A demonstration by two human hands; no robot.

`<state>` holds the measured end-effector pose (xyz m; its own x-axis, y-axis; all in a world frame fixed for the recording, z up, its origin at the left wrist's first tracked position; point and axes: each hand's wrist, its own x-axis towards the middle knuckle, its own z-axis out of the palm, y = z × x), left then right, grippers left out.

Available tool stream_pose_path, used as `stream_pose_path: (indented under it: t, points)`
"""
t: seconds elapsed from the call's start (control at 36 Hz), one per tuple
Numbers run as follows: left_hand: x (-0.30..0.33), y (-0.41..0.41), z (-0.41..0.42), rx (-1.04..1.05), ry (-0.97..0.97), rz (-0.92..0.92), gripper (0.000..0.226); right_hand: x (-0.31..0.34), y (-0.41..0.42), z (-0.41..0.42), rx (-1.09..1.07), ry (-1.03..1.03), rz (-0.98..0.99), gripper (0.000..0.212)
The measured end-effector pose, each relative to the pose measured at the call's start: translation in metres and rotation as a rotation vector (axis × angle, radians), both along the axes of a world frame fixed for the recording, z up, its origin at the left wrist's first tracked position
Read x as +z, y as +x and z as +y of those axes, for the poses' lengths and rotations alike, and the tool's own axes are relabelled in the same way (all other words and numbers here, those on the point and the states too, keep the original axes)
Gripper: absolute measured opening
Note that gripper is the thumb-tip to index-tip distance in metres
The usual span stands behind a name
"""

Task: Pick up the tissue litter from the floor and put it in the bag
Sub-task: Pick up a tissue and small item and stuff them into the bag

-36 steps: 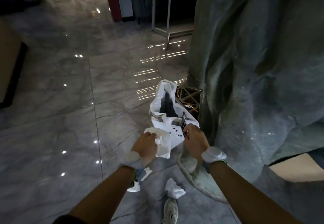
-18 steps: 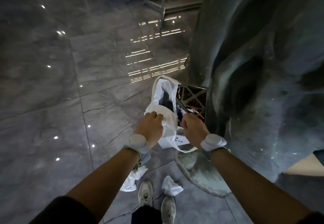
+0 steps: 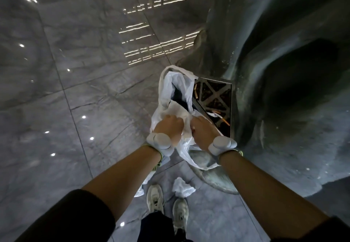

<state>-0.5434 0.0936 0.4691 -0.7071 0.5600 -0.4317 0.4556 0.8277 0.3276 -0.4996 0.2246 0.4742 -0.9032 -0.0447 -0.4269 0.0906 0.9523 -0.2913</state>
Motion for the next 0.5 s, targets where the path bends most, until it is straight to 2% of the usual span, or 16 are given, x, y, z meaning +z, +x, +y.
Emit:
stream_pose_path:
  t: [0.19, 0.33, 0.5]
  points:
    - [0.006, 0.004, -0.005, -0.009, 0.002, 0.006, 0.020, 0.011, 0.007, -0.001, -0.114, -0.063, 0.012, 0.012]
    - [0.015, 0.018, -0.012, 0.027, 0.105, 0.024, 0.039, 0.028, 0.020, 0.000, -0.186, -0.096, 0.002, 0.025]
    - [0.026, 0.050, -0.018, 0.088, 0.167, 0.074, 0.044, 0.047, 0.048, 0.002, -0.191, -0.112, 0.081, 0.033]
